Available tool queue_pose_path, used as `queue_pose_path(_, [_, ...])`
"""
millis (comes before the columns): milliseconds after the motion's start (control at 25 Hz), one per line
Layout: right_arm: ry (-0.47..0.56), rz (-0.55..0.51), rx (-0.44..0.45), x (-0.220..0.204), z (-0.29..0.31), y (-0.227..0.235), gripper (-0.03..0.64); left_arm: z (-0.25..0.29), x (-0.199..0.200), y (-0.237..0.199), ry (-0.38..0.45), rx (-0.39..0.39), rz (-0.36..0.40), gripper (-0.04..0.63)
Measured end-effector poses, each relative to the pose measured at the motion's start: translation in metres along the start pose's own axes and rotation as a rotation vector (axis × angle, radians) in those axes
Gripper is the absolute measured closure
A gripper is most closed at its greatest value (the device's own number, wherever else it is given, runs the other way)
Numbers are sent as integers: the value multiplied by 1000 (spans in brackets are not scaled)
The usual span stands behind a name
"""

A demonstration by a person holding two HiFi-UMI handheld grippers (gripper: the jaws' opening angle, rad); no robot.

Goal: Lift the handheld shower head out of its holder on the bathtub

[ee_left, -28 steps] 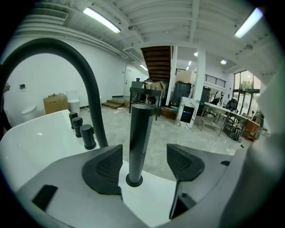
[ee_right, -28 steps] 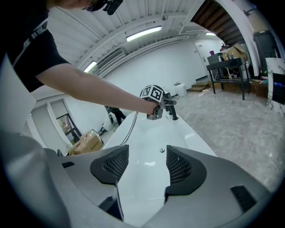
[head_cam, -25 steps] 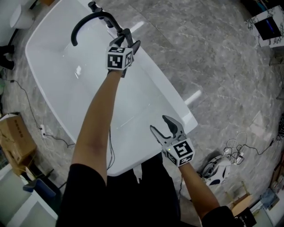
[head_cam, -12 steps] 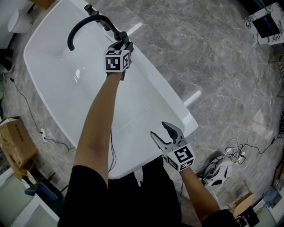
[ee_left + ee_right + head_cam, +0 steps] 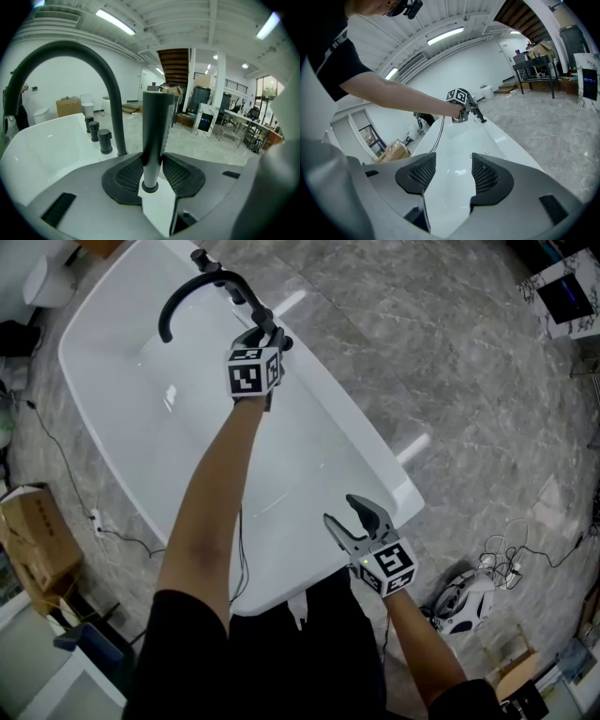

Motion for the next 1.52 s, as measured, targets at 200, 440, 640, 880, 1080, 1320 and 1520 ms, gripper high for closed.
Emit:
queue_pose_path(200, [10,0,25,9,-10,-11,443,-24,27,2,37,-8,37,474])
queue_pose_path(440, [30,30,33,25,-23,-24,480,-54,59,10,38,-28,69,474])
queue_pose_path(640, [65,16,33,50,-30,-43,561,-82,88,15,40,-37,109,474])
queue_pose_path(880, [118,-15,51,80,-43,-69,617,-114,127,23,60,-39,148,474])
queue_pose_path(1080, [134,-22,64,94,-54,-89,617,-139,155,28,76,-33,170,474])
queue_pose_path(1320, [133,-30,93,102,-61,-113,617,-164,184,37,79,-59,221,474])
queue_pose_path(1520, [143,-79,61,122,-63,-120,617,-182,204,50,93,-81,267,474])
Point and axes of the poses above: the fingertips, and each gripper's own axes: z forward along the fingers, y to its right, x out of its top, the point moved 6 cm from there along -z, backward along the fingers, and after that the axes turned 8 degrees about y, right-handed, at the moved point
